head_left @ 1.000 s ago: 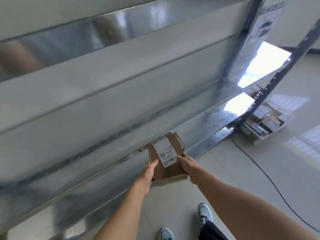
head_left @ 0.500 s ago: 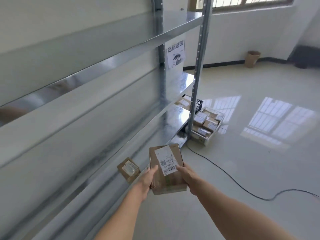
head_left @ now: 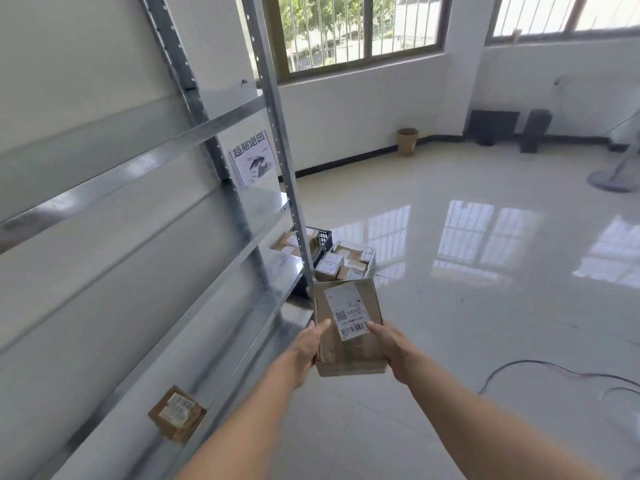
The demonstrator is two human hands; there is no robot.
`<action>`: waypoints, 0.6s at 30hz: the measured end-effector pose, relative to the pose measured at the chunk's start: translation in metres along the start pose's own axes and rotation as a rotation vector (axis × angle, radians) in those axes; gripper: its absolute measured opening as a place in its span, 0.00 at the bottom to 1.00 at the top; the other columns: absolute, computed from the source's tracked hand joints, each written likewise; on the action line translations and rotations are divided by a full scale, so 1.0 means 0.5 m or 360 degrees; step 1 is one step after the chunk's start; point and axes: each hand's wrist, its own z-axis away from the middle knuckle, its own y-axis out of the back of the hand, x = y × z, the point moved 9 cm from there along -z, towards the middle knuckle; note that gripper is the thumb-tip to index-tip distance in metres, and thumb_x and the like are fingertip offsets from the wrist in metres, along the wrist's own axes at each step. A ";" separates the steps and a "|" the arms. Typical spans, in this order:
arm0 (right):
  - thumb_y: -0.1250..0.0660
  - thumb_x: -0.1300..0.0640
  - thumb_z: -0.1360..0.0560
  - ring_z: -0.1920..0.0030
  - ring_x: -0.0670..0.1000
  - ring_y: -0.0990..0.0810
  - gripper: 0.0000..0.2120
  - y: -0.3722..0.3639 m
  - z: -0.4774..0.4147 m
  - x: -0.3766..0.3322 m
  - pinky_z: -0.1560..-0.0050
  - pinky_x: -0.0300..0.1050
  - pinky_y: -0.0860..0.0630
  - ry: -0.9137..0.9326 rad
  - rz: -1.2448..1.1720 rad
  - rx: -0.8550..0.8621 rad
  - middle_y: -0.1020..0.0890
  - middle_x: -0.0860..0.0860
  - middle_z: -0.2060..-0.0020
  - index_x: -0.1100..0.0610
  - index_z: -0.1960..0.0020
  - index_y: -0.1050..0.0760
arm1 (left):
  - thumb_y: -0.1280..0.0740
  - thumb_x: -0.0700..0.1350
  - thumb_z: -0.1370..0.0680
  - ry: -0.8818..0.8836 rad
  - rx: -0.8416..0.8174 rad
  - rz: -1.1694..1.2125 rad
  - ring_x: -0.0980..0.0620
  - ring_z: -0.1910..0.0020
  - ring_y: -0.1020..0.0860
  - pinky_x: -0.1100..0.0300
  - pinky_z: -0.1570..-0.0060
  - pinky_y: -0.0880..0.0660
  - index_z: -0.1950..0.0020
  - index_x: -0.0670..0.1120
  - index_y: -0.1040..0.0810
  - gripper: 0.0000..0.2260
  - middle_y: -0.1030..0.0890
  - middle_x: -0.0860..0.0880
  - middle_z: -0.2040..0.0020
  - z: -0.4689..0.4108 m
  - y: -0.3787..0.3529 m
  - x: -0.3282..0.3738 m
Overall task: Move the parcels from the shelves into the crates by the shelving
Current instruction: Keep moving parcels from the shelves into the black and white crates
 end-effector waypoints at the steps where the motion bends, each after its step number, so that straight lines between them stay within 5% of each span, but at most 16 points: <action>1: 0.34 0.38 0.32 0.33 0.59 0.24 0.37 0.022 -0.007 -0.001 0.31 0.62 0.27 0.0001 -0.0002 0.0011 0.24 0.54 0.31 0.49 0.25 0.33 | 0.38 0.63 0.19 0.0014 -0.0021 -0.0028 0.49 0.36 0.21 0.47 0.34 0.24 0.21 0.53 0.33 0.28 0.18 0.52 0.35 -0.023 -0.015 0.002; 6: 0.35 0.48 0.21 0.38 0.58 0.20 0.18 0.102 -0.027 -0.054 0.35 0.61 0.24 0.0041 -0.0091 0.0088 0.18 0.53 0.38 0.49 0.33 0.26 | 0.38 0.67 0.21 0.0040 -0.0132 -0.0102 0.49 0.32 0.25 0.49 0.35 0.26 0.21 0.56 0.35 0.31 0.22 0.52 0.30 -0.099 -0.087 0.052; 12: 0.36 0.51 0.18 0.41 0.57 0.19 0.15 0.180 -0.135 -0.121 0.37 0.59 0.21 0.0069 -0.0115 0.0141 0.17 0.53 0.40 0.50 0.32 0.26 | 0.44 0.56 0.13 0.0026 -0.0183 -0.0096 0.57 0.45 0.23 0.58 0.52 0.27 0.39 0.60 0.28 0.07 0.20 0.56 0.45 -0.217 -0.133 0.140; 16: 0.37 0.53 0.17 0.42 0.57 0.17 0.14 0.216 -0.222 -0.190 0.49 0.51 0.20 0.0049 -0.0155 0.0149 0.17 0.54 0.40 0.51 0.32 0.28 | 0.41 0.59 0.16 0.0021 -0.0234 -0.0074 0.50 0.36 0.21 0.51 0.38 0.24 0.25 0.58 0.31 0.19 0.18 0.53 0.36 -0.349 -0.145 0.191; 18: 0.37 0.54 0.17 0.42 0.56 0.18 0.14 0.232 -0.265 -0.223 0.50 0.50 0.21 0.0036 -0.0150 0.0175 0.17 0.53 0.40 0.51 0.32 0.28 | 0.41 0.59 0.16 0.0022 -0.0266 -0.0079 0.50 0.35 0.22 0.54 0.43 0.25 0.24 0.57 0.32 0.20 0.20 0.53 0.33 -0.406 -0.147 0.221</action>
